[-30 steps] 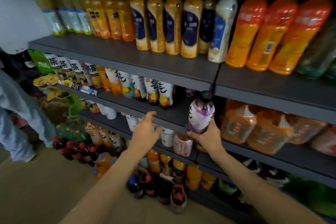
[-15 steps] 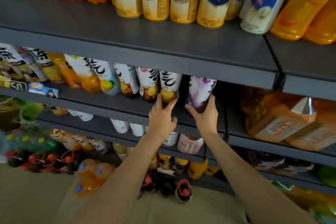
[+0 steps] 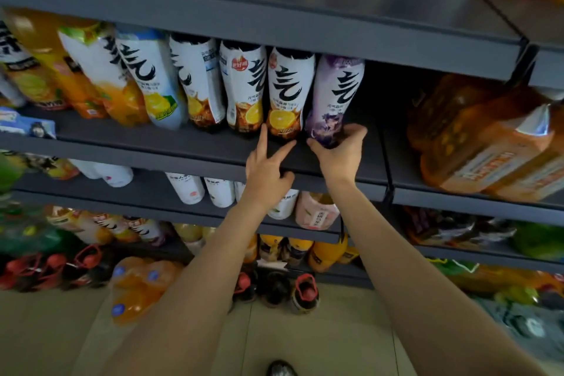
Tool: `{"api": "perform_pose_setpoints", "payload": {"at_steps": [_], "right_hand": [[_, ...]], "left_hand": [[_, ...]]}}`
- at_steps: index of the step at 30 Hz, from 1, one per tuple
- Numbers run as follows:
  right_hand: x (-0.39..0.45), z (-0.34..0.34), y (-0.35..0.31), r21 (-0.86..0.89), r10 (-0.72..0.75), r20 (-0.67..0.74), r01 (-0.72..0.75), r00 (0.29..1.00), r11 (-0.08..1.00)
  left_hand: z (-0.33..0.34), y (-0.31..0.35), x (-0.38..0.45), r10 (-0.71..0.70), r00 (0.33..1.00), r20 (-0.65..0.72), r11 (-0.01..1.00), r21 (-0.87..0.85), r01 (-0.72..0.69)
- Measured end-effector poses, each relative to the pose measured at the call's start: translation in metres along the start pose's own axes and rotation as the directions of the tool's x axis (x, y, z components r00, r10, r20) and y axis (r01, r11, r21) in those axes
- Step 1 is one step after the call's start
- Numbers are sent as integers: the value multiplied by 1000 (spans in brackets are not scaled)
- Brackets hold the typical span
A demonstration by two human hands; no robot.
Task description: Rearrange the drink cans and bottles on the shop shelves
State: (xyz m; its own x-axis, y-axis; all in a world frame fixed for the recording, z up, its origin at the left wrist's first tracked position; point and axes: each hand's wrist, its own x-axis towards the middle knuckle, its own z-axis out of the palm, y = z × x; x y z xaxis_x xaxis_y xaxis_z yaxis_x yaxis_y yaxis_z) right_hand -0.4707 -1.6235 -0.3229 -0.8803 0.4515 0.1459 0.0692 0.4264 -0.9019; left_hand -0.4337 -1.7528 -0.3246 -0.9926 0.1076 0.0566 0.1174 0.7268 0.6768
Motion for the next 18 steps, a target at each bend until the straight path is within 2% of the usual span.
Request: {"api": "perform_pose_setpoints", "payload": {"at_steps": [3, 5, 9, 13, 16, 18], "right_hand": [[-1, 7, 0, -166, -17, -29, 12, 999, 986], [-2, 6, -1, -253, 0, 7, 2, 1000, 967], [-7, -16, -3, -209, 50, 196, -8, 979, 978], [-32, -85, -9, -216, 168, 343, -96, 924, 972], [-41, -169, -9, -323, 258, 347, -144, 902, 935], [-36, -236, -13, -399, 295, 332, -150, 896, 905]], "left_hand": [[-2, 1, 0, -22, 999, 44, 1000, -4, 22], [-4, 1, -2, -58, 996, 73, 998, 20, 57], [-11, 8, -19, -87, 987, 134, 989, 130, 69], [-25, 35, -54, -96, 995, 19, 993, 75, 94], [-34, 83, -66, 4, 1000, -29, 992, 124, 0], [-37, 137, -61, 198, 978, -64, 974, 129, -188]]}}
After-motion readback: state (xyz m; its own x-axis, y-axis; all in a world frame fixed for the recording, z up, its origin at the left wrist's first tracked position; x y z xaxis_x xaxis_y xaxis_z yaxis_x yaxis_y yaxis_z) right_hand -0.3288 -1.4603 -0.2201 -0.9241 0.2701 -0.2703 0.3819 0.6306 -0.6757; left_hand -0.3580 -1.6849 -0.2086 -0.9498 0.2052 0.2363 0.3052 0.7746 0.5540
